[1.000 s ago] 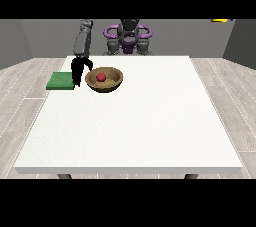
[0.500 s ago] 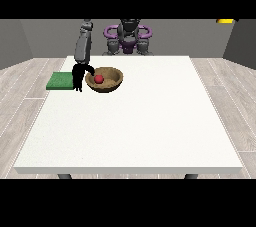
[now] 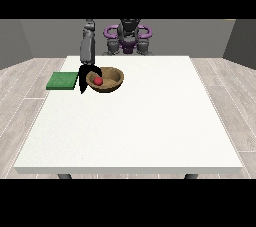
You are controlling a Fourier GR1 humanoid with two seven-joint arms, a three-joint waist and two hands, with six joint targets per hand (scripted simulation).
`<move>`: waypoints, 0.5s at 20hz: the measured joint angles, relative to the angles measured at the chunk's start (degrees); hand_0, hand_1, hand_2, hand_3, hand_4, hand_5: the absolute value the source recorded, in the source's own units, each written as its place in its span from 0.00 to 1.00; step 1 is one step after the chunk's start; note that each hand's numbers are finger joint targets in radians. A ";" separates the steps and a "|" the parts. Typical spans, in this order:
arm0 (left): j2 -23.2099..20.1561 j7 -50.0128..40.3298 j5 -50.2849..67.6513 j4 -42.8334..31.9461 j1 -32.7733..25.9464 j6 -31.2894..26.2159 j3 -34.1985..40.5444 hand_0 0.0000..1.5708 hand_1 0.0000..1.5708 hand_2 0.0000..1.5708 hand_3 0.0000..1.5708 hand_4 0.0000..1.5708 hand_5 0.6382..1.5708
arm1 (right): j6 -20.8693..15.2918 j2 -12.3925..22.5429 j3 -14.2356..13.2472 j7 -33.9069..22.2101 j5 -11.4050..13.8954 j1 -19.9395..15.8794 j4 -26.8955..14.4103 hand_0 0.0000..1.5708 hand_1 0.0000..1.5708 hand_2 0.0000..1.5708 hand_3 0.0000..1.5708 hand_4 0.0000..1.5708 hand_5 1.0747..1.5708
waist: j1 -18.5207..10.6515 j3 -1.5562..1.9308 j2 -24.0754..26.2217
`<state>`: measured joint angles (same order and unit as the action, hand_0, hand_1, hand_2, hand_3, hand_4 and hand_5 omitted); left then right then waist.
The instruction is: Pick the cup and pour the ball into the bowl, then pick the bowl and place it on the pad
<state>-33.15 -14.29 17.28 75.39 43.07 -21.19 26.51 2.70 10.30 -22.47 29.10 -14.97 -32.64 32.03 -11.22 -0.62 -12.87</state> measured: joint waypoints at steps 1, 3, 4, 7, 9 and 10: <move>-0.14 -0.44 0.50 0.56 0.27 -0.01 0.06 0.00 0.00 0.00 0.00 0.65 0.96 | -0.74 0.35 -0.38 0.19 -0.04 0.32 -0.43 0.56 0.56 0.37 0.00 0.39 0.88 | -0.32 -0.16 -0.14; -1.11 -0.73 1.49 1.02 0.98 -0.47 0.72 0.00 0.00 0.00 0.00 0.65 0.96 | -2.42 1.34 -0.83 1.36 0.35 1.53 -0.35 1.00 1.00 1.00 0.50 0.54 0.83 | -0.98 -0.83 -1.07; -1.33 -0.81 1.81 1.15 1.06 -0.52 0.98 0.00 0.00 0.00 0.00 0.65 0.96 | -3.33 2.14 -0.80 1.31 0.84 2.36 -0.41 1.00 1.00 1.00 0.98 0.58 0.80 | -1.13 -1.12 -1.07; -2.00 -0.67 2.84 1.27 1.38 -1.27 1.59 0.00 0.00 0.00 0.00 0.68 0.95 | -6.38 3.47 -0.48 1.45 1.99 3.61 0.39 1.00 1.00 1.00 1.00 0.58 0.85 | -2.19 -1.61 -1.92; -2.02 -0.50 3.53 1.43 1.35 -1.72 1.82 0.00 0.00 0.00 0.00 0.71 0.94 | -7.91 3.49 -0.25 2.01 2.25 4.49 1.31 1.00 1.00 1.00 0.90 0.59 0.91 | -2.89 -1.69 -2.20; -2.18 -0.60 3.78 1.35 1.52 -1.82 1.92 0.00 0.00 0.00 0.00 0.72 0.94 | -8.54 3.49 -0.05 2.15 2.36 4.77 1.80 1.00 1.00 1.00 0.91 0.60 0.92 | -3.03 -1.65 -2.33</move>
<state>-35.33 -14.89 21.06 76.75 44.59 -23.01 28.43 -5.85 13.79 -22.52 31.25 -12.61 -27.87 33.83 -14.26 -2.27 -15.20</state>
